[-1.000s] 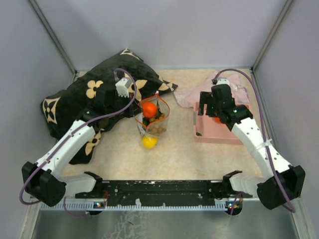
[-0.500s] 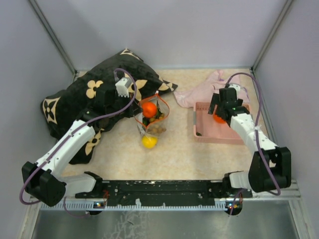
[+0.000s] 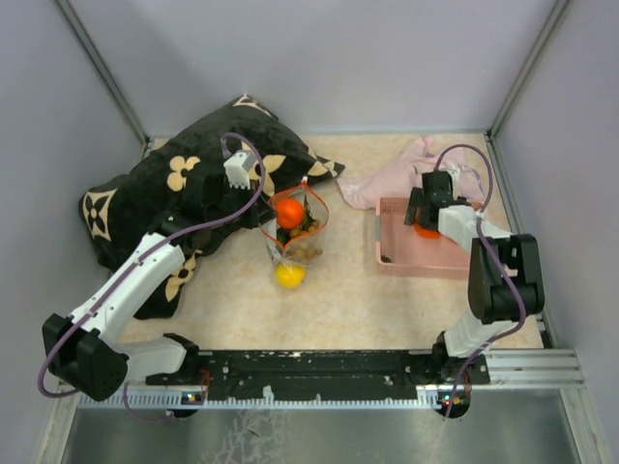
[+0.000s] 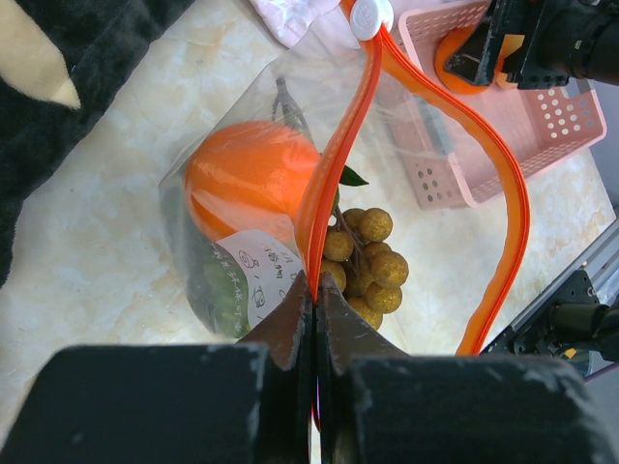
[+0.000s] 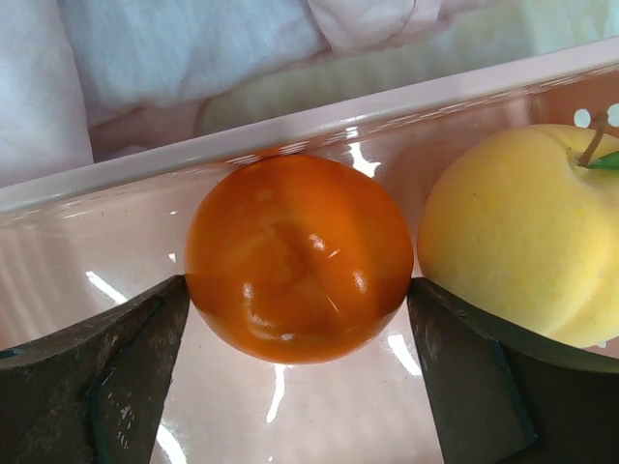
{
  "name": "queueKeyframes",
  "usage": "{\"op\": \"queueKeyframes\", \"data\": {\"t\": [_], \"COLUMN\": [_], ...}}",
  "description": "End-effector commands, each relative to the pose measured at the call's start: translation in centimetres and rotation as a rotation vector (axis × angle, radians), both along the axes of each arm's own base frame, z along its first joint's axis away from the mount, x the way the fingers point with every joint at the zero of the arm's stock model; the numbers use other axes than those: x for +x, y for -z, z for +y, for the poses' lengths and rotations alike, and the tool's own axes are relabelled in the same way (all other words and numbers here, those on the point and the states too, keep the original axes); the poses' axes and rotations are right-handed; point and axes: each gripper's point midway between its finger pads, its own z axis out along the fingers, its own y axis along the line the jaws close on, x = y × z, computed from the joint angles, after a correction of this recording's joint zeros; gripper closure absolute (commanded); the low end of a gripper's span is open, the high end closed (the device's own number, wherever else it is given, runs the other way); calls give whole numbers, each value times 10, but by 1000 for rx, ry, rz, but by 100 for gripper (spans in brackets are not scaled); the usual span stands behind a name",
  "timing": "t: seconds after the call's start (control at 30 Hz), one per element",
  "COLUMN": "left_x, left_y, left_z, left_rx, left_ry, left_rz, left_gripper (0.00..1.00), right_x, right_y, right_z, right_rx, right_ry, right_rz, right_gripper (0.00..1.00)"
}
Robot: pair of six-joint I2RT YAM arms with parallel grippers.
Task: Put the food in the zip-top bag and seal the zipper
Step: Pick up the fake fruit from the bin.
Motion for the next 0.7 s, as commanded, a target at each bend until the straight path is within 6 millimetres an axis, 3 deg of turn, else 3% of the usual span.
{"op": "queueKeyframes", "data": {"t": [0.0, 0.07, 0.5, 0.67], "left_x": [5, 5, 5, 6], "left_y": [-19, -19, -18, -19], "left_z": [-1, -1, -1, 0], "left_rx": [-20, -20, -19, -19], "left_ry": [0, -1, 0, -3], "left_rz": [-46, -46, -44, -46], "left_gripper": [100, 100, 100, 100], "right_x": [26, 26, 34, 32], "right_y": [-6, 6, 31, 27], "right_z": [-2, -2, 0, 5], "right_rx": [3, 4, 27, 52], "right_ry": [-7, -12, -46, -55], "right_rz": [-58, -32, -5, -5], "right_gripper": [9, 9, 8, 23]}}
